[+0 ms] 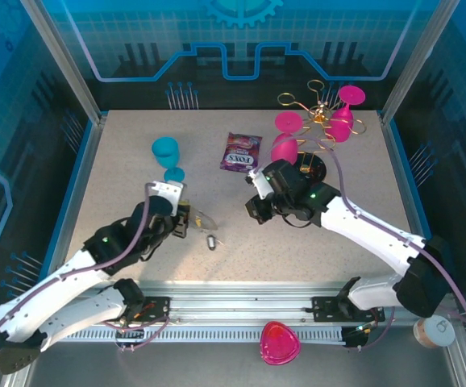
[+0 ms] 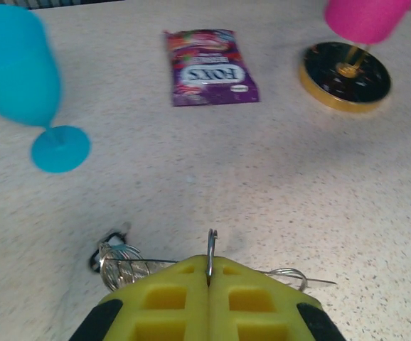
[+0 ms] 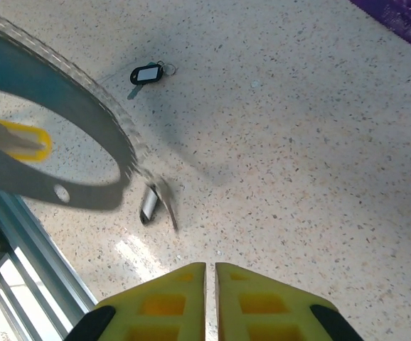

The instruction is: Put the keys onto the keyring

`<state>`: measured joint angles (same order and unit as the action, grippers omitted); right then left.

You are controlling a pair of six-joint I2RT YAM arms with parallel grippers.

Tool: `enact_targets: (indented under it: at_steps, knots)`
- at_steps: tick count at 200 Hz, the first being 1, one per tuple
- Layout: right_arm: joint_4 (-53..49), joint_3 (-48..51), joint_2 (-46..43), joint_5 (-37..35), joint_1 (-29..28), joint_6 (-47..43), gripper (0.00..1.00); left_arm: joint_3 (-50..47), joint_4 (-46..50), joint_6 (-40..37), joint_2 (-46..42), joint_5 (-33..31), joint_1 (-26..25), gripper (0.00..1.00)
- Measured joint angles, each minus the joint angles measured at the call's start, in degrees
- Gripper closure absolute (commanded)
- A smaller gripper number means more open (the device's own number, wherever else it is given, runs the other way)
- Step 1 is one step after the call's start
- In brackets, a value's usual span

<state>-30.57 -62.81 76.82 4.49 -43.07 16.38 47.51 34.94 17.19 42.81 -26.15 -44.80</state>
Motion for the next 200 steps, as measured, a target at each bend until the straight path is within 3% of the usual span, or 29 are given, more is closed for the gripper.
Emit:
enact_targets:
  at_steps: [53,82,137,200]
  knots:
    - [0.46,-6.12,6.86,0.04,-1.95,0.13,0.82,9.27,13.66,3.96,-2.93,-13.46,0.39,1.00]
    - [2.05,-10.80,12.44,0.24,-3.10,1.49,0.78,10.67,17.29,4.52,-2.62,-19.15,3.89,1.00]
    - [5.90,-23.28,29.09,-1.55,-7.48,8.13,0.72,10.64,18.64,4.04,-1.70,-20.37,16.44,1.00]
    - [8.41,-34.95,45.51,-4.63,-9.97,18.03,0.57,10.56,18.25,3.48,-0.50,-20.04,18.12,1.00]
